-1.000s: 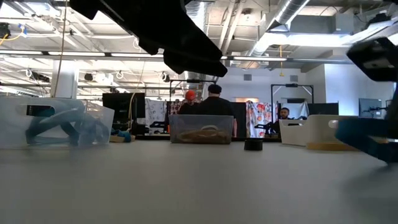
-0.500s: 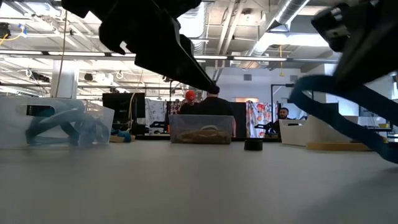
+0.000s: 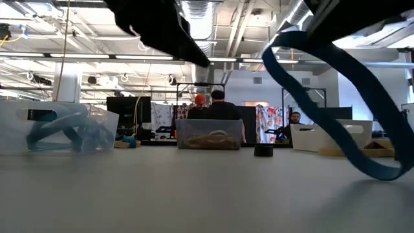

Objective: Sort rubber bands into baskets
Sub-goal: Put the blue rubber band into the transparent bin

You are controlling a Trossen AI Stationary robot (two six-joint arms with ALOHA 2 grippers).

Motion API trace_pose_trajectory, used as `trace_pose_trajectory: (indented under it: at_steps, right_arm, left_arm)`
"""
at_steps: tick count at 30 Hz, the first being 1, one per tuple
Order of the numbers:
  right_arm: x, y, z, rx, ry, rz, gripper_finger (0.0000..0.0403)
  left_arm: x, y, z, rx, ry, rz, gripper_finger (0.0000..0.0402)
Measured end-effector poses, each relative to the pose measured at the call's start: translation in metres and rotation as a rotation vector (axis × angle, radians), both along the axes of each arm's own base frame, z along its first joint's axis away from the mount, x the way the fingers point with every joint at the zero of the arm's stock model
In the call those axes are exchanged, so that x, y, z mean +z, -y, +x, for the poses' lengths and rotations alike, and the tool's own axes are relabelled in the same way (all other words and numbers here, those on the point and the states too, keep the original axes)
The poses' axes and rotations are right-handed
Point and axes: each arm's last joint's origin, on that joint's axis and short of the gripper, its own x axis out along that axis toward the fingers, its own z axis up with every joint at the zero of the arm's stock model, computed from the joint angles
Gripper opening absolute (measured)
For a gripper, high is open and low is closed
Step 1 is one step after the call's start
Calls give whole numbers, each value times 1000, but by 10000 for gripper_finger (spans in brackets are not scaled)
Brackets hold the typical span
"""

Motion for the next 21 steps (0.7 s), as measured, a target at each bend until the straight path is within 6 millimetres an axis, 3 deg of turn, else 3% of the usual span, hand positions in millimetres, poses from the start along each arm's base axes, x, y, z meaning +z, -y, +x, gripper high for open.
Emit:
trace_pose_trajectory:
  at_steps: [6,11,15,21]
  right_arm:
    - [8,6,9,19,12,-37,23]
    - [12,14,19,30,34,-62,23]
    - [17,17,27,72,65,-61,23]
    - [23,19,36,145,113,-30,23]
  left_arm:
    - [35,-11,-23,23,39,-30,208]
    - [54,-4,-37,-57,102,-123,208]
    - [47,5,-41,-100,128,-148,211]
    - [22,4,-43,-85,132,-246,229]
